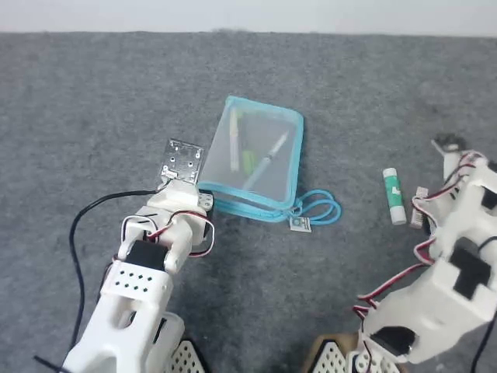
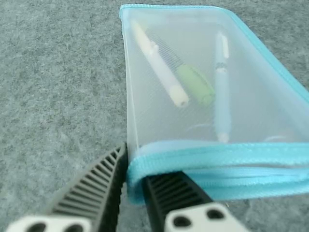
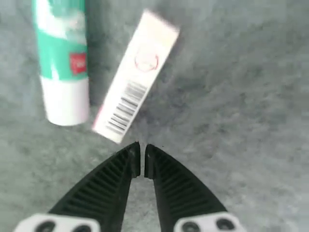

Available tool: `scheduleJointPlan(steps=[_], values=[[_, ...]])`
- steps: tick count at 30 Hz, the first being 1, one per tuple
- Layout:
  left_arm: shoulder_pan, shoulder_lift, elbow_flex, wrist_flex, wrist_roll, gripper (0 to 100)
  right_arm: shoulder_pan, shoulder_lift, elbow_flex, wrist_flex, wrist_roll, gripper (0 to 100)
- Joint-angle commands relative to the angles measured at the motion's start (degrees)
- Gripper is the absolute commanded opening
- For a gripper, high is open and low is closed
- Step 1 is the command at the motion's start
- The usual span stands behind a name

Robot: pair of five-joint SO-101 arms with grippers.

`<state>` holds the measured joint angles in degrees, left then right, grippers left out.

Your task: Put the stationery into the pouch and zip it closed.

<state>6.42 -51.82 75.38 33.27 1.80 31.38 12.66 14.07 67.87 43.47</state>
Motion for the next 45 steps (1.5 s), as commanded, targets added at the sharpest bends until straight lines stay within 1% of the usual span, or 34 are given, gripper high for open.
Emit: scheduleJointPlan(steps=[1,3,8,10,14,17,22,25,31,35,37,40,45], values=[[-0.1,-0.4,-0.9,0.0,0.9,1,-3.4,-6.7,-0.4,3.6,-2.4,0.7],[-0.1,-0.4,-0.9,0.0,0.9,1,-5.1,-6.7,-0.6,5.2,-4.2,1.7],[-0.1,-0.4,0.4,-2.5,0.9,1,-5.5,-7.4,-0.9,8.3,-8.6,11.0],[-0.1,-0.3,0.7,-3.2,0.9,1,-5.5,-8.4,-0.4,8.4,-9.1,10.7],[-0.1,-0.4,0.5,-3.2,0.9,1,-6.2,-11.6,-0.4,8.7,-13.6,8.8],[-0.1,-0.4,0.5,-3.2,0.9,1,-8.0,-14.6,1.3,8.7,-15.7,9.0],[0.0,-0.4,0.5,-3.2,0.9,1,-13.5,-19.1,6.4,8.2,-19.1,9.1],[0.0,-0.4,0.6,-3.2,0.9,1,-14.7,-20.8,6.8,7.1,-21.9,9.1],[-0.3,-0.4,0.7,-3.2,0.9,1,-14.5,-19.0,6.7,6.6,-22.8,9.3],[-0.4,-0.4,0.7,-3.0,0.9,1,-14.5,-16.5,6.6,5.1,-22.9,15.8],[-0.4,-0.4,0.7,-3.0,0.9,1,-14.2,-15.9,6.9,4.3,-22.9,15.8],[-0.4,-0.4,0.7,-3.0,0.9,1,-11.9,-15.2,6.8,2.5,-25.5,15.1],[-0.4,-0.4,0.7,-3.0,0.9,1,-8.9,-13.8,6.9,-0.2,-26.0,15.1]])
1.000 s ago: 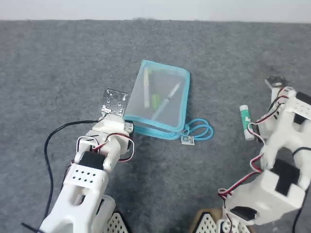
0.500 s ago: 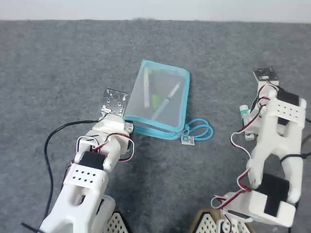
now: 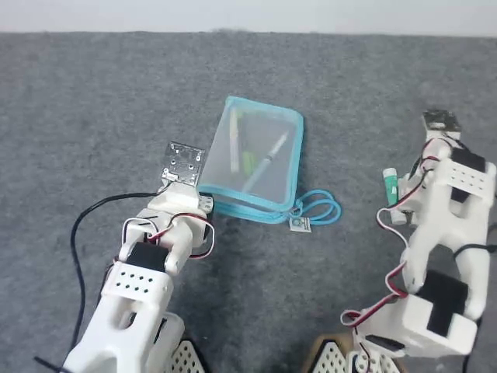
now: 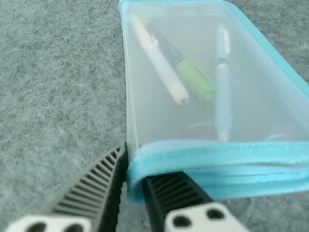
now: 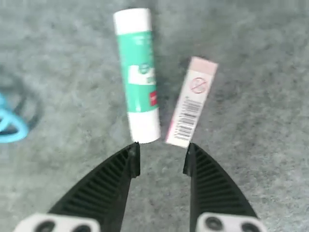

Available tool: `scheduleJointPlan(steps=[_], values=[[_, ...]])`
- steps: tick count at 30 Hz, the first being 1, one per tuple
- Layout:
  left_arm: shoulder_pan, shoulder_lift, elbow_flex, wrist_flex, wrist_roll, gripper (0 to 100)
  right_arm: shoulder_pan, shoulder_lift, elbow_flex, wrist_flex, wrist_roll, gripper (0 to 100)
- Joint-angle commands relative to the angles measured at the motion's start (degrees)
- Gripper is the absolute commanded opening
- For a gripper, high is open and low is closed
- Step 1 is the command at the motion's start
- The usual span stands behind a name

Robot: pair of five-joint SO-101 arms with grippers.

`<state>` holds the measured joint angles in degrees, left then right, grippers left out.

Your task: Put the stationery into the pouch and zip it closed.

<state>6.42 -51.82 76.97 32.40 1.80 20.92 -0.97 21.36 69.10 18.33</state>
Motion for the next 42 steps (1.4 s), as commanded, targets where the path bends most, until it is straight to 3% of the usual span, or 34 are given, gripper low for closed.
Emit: scheduleJointPlan(steps=[1,19,24,28,36,42], values=[[-0.4,-0.4,-0.9,-2.1,0.9,1,1.6,0.4,-0.4,-2.0,-0.7,15.1],[-0.4,-0.1,-0.8,-2.2,0.9,1,2.7,14.5,-0.7,-10.4,1.9,14.7],[-0.1,-0.1,-0.8,-2.3,1.1,1,3.6,14.5,-0.7,-10.1,3.2,0.5],[-0.4,-0.1,-0.8,-2.3,1.0,1,3.4,14.4,-0.8,-8.2,5.3,0.4],[-0.2,-0.3,-0.8,-2.4,1.0,1,1.3,-2.1,-0.3,1.5,5.5,0.6],[-0.1,-0.4,-0.8,-2.4,0.9,1,-11.6,-21.6,-0.3,14.8,5.5,0.6]])
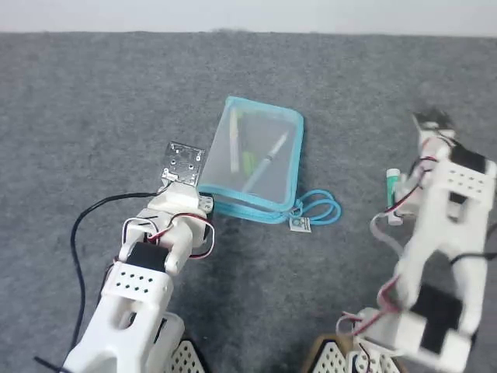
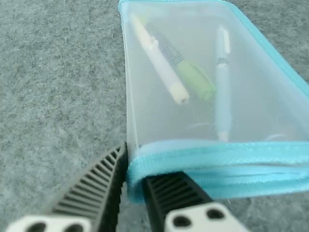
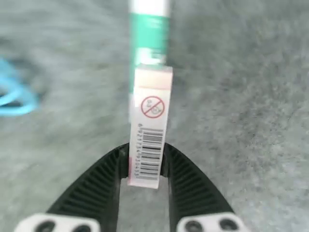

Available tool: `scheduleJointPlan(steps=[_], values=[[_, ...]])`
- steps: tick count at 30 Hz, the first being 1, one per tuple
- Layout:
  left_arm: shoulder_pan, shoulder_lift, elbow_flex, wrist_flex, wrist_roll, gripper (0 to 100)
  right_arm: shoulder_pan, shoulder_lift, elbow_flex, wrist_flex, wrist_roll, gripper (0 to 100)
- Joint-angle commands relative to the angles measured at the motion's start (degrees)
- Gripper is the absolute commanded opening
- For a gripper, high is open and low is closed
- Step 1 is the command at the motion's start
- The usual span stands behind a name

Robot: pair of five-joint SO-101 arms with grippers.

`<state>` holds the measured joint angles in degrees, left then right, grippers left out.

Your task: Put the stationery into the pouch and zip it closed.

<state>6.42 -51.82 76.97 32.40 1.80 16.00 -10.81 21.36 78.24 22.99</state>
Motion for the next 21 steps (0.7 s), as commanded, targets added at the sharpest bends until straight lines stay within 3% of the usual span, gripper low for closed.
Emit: scheduleJointPlan(steps=[1,10,21], values=[[-0.1,-0.4,-0.8,-2.4,0.9,1,-9.9,-14.4,-0.3,7.7,1.0,0.6],[-0.4,-0.4,-0.8,-2.4,0.9,1,-38.4,-30.0,8.2,16.9,5.9,0.6],[0.0,-0.3,-1.1,-2.7,1.1,1,-50.5,-33.0,12.4,15.4,6.2,0.6]])
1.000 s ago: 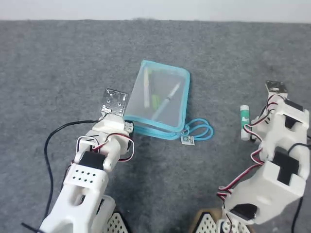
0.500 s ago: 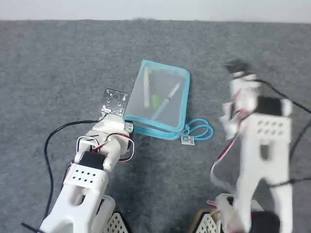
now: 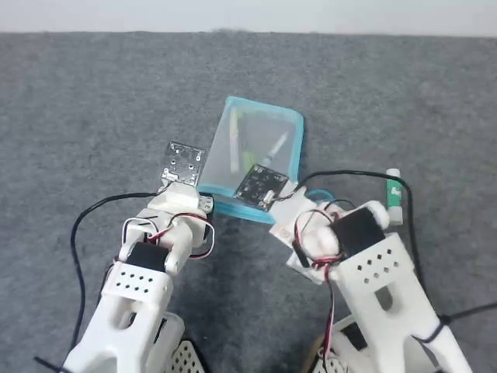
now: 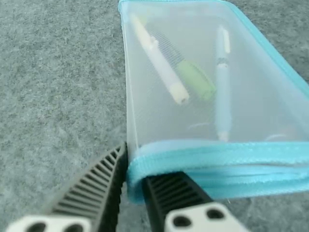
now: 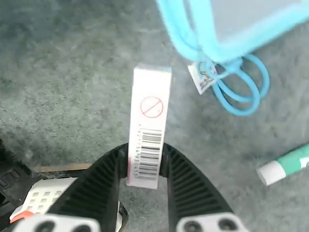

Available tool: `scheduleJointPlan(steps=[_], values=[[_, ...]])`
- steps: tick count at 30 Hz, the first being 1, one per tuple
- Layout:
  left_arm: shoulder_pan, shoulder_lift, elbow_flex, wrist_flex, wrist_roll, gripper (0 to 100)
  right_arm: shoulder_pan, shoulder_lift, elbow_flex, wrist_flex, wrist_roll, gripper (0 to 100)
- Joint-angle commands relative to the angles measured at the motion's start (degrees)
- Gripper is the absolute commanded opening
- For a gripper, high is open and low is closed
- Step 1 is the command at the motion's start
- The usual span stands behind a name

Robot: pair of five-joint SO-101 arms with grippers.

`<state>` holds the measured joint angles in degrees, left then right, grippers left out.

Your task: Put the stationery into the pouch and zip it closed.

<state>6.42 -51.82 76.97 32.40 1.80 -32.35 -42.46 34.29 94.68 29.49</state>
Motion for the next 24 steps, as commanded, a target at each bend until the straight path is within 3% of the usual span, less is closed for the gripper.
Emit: scheduleJointPlan(steps=[1,8,13,24], values=[[0.1,-0.2,-1.0,-3.5,1.1,1,-2.6,-0.4,-0.5,-1.5,-0.3,0.6],[2.6,-0.1,-0.9,-4.3,1.1,1,-5.1,10.5,-3.3,-3.7,-0.6,0.6],[4.4,-0.4,-0.9,-4.2,1.2,1,-4.9,20.5,-12.7,-4.8,-8.7,0.6],[6.2,-0.4,-0.8,-4.0,1.1,1,9.3,49.3,-38.0,-2.9,-18.3,0.6]])
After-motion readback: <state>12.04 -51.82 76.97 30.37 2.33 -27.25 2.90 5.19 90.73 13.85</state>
